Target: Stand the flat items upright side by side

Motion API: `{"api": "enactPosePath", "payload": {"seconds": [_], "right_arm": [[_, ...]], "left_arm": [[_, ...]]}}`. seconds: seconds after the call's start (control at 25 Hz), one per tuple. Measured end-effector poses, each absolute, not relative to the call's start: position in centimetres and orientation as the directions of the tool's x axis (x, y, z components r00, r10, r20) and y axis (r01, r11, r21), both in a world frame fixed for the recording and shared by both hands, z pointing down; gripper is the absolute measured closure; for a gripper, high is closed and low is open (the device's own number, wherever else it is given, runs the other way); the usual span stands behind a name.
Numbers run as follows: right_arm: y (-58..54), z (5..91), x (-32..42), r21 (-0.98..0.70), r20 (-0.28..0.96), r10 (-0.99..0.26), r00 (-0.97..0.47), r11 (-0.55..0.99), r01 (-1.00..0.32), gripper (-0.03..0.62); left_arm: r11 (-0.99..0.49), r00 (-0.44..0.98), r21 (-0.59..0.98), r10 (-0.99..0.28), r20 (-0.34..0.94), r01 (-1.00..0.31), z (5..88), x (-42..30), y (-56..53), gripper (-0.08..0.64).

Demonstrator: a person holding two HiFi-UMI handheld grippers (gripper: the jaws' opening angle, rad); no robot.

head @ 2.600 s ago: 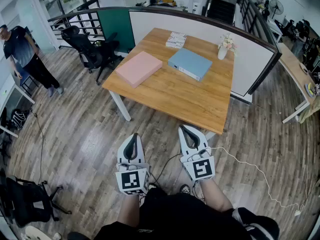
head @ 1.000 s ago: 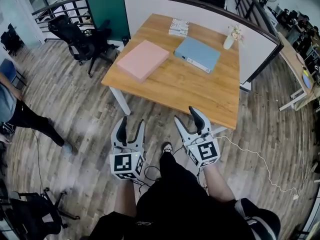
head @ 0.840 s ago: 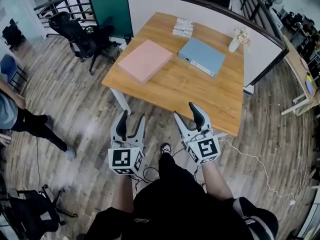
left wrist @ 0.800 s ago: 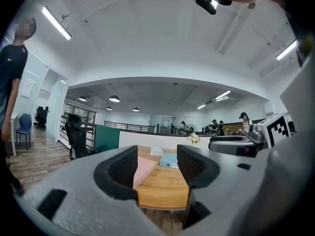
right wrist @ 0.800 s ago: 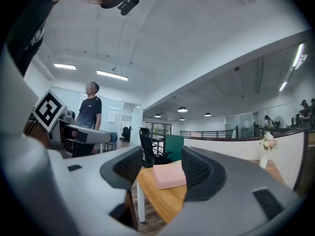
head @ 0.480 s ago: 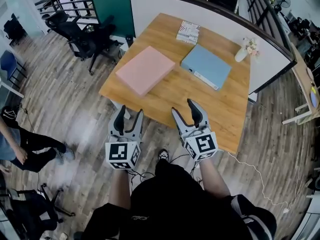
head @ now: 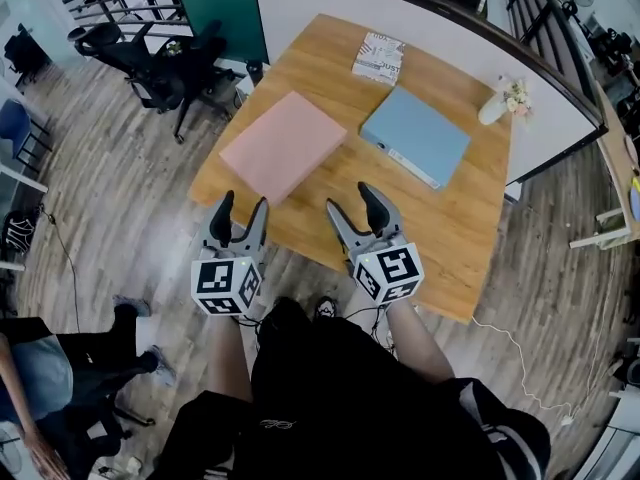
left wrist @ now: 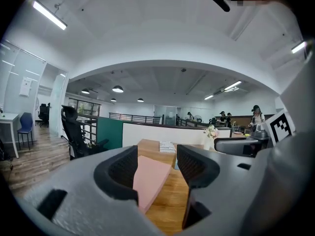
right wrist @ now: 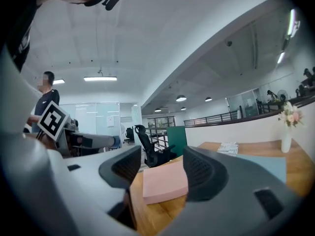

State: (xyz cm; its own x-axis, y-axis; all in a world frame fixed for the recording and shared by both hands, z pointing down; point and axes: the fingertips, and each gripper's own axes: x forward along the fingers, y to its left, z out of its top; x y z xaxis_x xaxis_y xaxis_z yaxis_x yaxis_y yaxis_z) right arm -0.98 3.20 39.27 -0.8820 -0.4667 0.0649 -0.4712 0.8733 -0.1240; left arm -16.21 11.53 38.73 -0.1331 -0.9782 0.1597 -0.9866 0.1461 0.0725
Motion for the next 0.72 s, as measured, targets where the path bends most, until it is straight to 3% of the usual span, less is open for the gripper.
{"api": "enactPosePath", "payload": {"seconds": [0.36, 0.72], "right_arm": [[-2.9, 43.1, -5.5, -0.181, 0.157, -0.484, -0.861, 0.843, -0.506, 0.333], [-9.1, 47.7, -10.6, -0.231, 0.308, -0.54, -0.783, 0.756, -0.612, 0.327]], "left_arm": [[0.089, -0.069, 0.084, -0.973, 0.222, -0.993, 42.0, -21.0, 3.2, 0.31], [-0.119, 0.157, 0.122, -0.91, 0.384, -0.985, 47.3, -24.4, -6.4, 0.3]]}}
